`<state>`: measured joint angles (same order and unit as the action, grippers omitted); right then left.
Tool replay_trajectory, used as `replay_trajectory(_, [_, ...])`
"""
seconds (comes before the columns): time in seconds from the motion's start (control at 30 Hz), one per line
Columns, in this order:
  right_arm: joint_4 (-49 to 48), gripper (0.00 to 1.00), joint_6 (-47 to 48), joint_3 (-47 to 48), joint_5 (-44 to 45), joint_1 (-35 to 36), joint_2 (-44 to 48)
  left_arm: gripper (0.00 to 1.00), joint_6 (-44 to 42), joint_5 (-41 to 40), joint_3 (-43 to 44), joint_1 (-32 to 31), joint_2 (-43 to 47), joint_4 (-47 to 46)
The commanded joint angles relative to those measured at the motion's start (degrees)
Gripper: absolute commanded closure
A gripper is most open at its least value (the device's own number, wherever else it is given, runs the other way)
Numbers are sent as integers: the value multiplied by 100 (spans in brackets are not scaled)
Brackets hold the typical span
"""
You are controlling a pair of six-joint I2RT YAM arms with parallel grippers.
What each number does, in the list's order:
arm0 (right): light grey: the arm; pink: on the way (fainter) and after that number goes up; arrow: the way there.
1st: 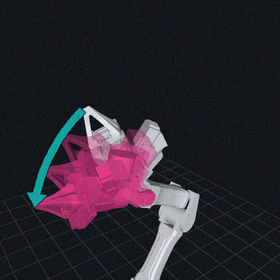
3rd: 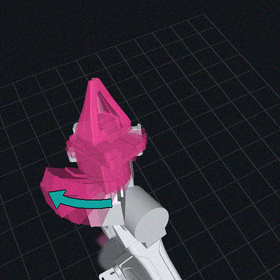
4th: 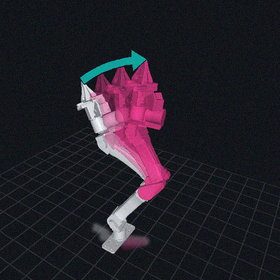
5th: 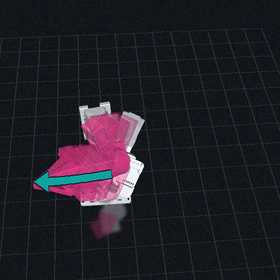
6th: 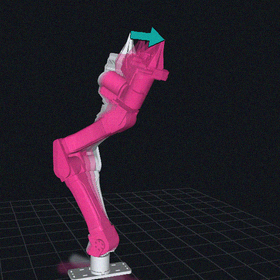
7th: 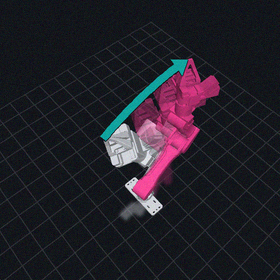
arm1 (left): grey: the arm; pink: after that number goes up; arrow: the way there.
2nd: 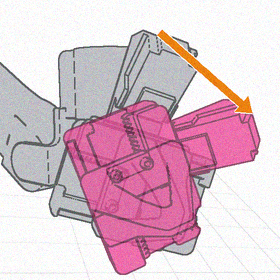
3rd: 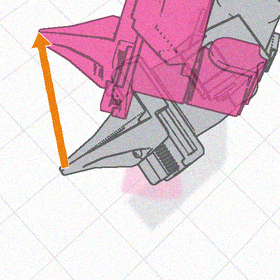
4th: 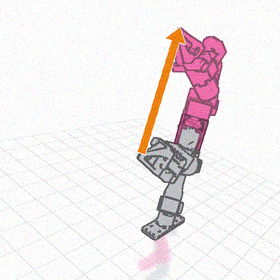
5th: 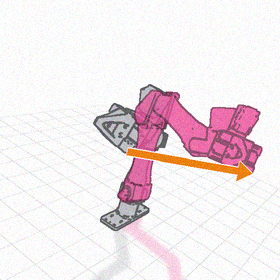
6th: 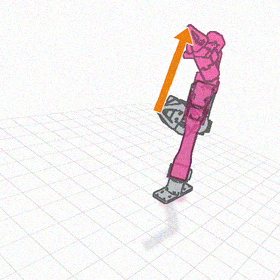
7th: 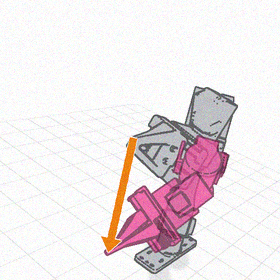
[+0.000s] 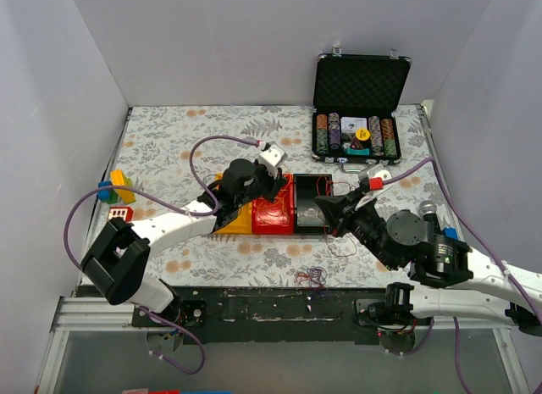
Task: Untangle the cables
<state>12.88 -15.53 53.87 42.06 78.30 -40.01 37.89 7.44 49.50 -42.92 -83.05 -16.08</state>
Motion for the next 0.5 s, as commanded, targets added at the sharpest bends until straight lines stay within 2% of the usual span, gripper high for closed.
replay_trajectory(0.0, [-146, 99, -82, -78, 162, 27, 81, 100, 482, -665, 288, -24, -220, -379])
replay_trajectory(0.13, [-199, 99, -143, -201, 144, 18, 125, 100, 1008, -1103, 482, -24, -563, -510])
replay_trajectory(0.27, [-207, 99, -178, -254, 162, 10, 169, 100, 1554, -1219, 807, -50, -941, -300])
replay_trajectory(0.47, [-164, 99, -214, -315, 179, 18, 222, 100, 1897, -1763, 921, -85, -1301, -1])
